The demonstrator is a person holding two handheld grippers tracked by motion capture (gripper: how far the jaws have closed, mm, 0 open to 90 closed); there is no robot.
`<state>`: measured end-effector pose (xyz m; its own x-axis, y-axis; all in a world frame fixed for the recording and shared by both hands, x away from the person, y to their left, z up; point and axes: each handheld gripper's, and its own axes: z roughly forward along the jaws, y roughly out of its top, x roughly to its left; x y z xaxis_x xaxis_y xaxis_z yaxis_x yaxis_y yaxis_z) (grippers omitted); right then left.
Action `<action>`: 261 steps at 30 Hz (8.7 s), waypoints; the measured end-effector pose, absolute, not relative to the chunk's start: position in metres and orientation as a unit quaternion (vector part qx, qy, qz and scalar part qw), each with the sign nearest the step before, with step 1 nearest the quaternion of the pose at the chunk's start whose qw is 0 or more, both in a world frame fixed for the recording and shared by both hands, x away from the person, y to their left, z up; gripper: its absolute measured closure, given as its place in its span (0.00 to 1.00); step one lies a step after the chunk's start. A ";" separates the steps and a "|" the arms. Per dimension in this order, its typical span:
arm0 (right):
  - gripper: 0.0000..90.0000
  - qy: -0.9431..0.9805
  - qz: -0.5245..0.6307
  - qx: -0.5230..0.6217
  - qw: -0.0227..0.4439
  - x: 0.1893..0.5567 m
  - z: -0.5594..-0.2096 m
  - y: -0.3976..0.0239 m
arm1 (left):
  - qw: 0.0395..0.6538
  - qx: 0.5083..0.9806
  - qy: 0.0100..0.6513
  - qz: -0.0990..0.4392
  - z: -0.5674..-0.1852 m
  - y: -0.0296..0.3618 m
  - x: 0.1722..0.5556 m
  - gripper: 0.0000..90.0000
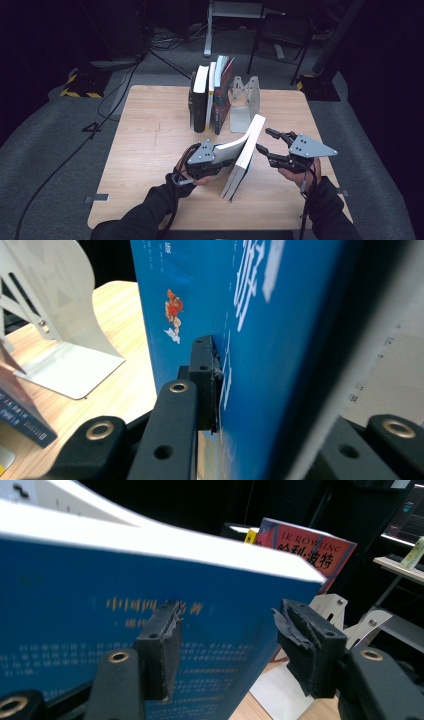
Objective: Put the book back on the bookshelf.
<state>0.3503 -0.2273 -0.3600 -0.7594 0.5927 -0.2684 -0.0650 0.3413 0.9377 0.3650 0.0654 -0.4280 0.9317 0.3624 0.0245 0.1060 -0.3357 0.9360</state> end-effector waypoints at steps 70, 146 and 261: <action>0.39 0.843 0.462 0.188 0.202 0.350 -0.469 -0.190 | 0.461 0.854 0.207 0.127 -0.481 0.050 0.303 0.24; 0.54 0.875 0.459 0.115 0.103 0.381 -0.465 -0.201 | 0.416 0.897 0.133 0.072 -0.463 0.146 0.350 0.56; 0.67 0.839 0.485 0.190 0.159 0.331 -0.335 -0.212 | 0.346 0.900 0.241 0.113 -0.482 0.165 0.343 0.30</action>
<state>0.3305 -0.2124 -0.3352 -0.8773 0.4727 -0.0832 0.1640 0.4581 0.8736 0.3425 0.1650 -0.4819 0.8578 0.5125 0.0374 0.3556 -0.6445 0.6768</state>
